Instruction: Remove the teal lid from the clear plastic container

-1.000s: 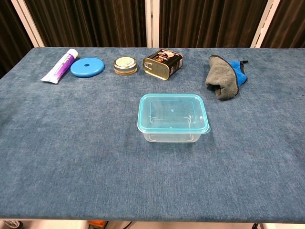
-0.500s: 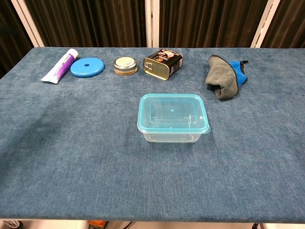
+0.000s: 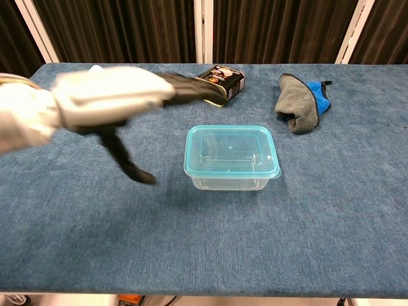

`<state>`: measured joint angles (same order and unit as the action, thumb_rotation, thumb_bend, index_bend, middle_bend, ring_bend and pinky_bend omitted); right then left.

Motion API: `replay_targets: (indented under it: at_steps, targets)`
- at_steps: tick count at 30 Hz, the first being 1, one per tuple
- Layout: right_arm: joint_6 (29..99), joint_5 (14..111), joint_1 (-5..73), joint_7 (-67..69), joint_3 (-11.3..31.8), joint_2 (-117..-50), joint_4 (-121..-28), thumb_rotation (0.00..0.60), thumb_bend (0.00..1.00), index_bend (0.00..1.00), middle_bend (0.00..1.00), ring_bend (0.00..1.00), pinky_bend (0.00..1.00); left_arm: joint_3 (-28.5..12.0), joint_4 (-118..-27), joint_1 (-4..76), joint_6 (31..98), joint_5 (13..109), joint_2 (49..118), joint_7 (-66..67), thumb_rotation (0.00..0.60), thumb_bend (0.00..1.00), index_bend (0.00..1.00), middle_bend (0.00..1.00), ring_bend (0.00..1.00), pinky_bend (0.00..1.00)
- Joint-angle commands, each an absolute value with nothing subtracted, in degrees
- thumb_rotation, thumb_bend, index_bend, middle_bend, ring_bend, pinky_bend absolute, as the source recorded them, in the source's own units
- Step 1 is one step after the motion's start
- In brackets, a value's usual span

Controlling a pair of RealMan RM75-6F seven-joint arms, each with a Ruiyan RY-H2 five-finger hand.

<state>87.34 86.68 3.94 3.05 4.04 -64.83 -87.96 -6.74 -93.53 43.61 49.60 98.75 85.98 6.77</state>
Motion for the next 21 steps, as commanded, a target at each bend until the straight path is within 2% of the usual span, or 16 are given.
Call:
replay_targets:
  at_steps: [1,11,21]
  targets:
    - [87.34,86.69,3.77,3.10,3.91,-64.64,-88.04,0.600,0.00,0.00,0.05,0.03,0.15,-7.75,-91.30,47.25,46.00,96.88,90.45,6.34,0.600,0.02,0.06,0.00,0.00,0.00]
    - [88.41,87.17,3.15,3.65,3.90,-64.74,-87.77,0.600,0.00,0.00,0.05,0.03,0.15,-14.10,-82.52,52.76,39.46,80.96,99.90,14.91,0.600,0.02,0.03,0.00,0.00,0.00]
    - [87.76,87.27,3.55,4.93,4.11,-64.97,-86.65,0.600,0.00,0.00,0.05,0.03,0.15,-17.28,-79.83,55.22,38.18,64.65,99.35,21.88,0.600,0.02,0.03,0.00,0.00,0.00]
